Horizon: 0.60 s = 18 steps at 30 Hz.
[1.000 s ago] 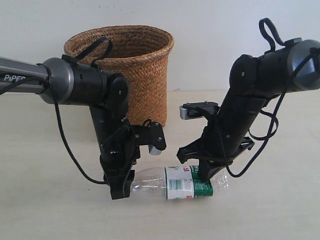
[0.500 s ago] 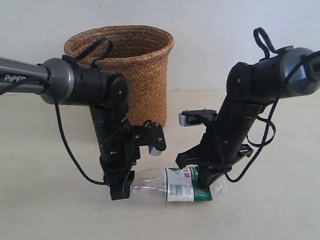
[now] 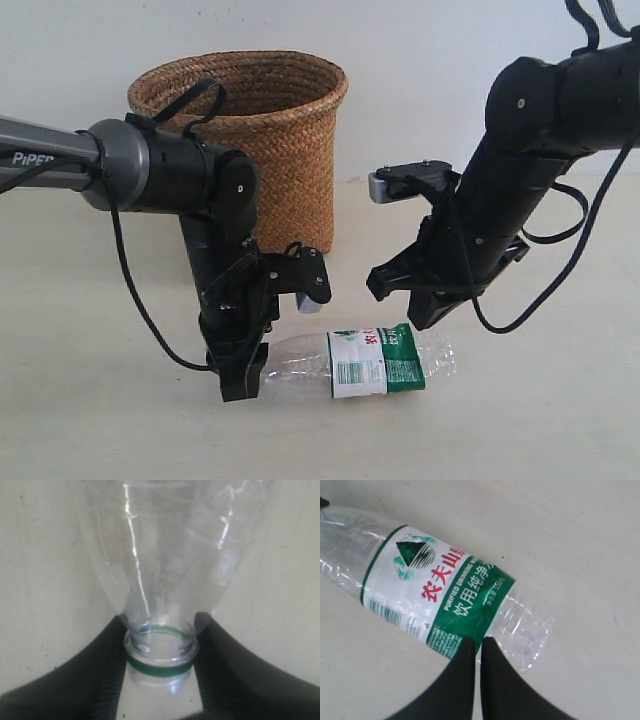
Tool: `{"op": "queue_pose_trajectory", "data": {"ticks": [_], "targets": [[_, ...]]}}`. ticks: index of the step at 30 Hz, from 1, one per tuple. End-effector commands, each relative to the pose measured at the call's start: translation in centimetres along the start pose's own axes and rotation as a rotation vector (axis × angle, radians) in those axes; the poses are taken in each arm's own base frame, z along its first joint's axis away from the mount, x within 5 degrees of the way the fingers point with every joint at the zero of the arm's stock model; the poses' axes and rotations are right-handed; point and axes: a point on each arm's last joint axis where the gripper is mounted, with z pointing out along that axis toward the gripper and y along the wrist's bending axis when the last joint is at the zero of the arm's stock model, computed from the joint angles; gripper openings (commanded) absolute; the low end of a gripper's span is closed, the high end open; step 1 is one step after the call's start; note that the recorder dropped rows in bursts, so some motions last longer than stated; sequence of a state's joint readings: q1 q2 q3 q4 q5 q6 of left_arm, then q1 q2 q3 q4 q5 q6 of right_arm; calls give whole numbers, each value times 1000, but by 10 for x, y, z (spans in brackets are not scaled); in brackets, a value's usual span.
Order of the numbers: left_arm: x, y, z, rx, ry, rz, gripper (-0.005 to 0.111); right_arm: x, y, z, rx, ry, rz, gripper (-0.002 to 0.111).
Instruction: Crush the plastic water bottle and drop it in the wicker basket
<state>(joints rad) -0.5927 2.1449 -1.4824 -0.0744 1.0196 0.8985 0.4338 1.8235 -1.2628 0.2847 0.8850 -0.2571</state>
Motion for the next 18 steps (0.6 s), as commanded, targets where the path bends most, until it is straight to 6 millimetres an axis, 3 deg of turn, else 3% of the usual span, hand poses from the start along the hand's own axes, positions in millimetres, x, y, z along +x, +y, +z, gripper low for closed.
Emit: {"op": "queue_pose_trajectory", "data": {"ticks": [1,6,12,18], "targets": [[1,1,1,-4,1,-10,4,3,0,-2,-3,17,-19,0],[0,2,1,-15,-8,-9,4,1,9,1,-42,6,-36,0],[1,2,1,-12,-5,-10,4,-2,30,20,-47,4,-87,0],[2,1,1,1,5,-10,4,-3,27,29,-37,19,-84,0]]}}
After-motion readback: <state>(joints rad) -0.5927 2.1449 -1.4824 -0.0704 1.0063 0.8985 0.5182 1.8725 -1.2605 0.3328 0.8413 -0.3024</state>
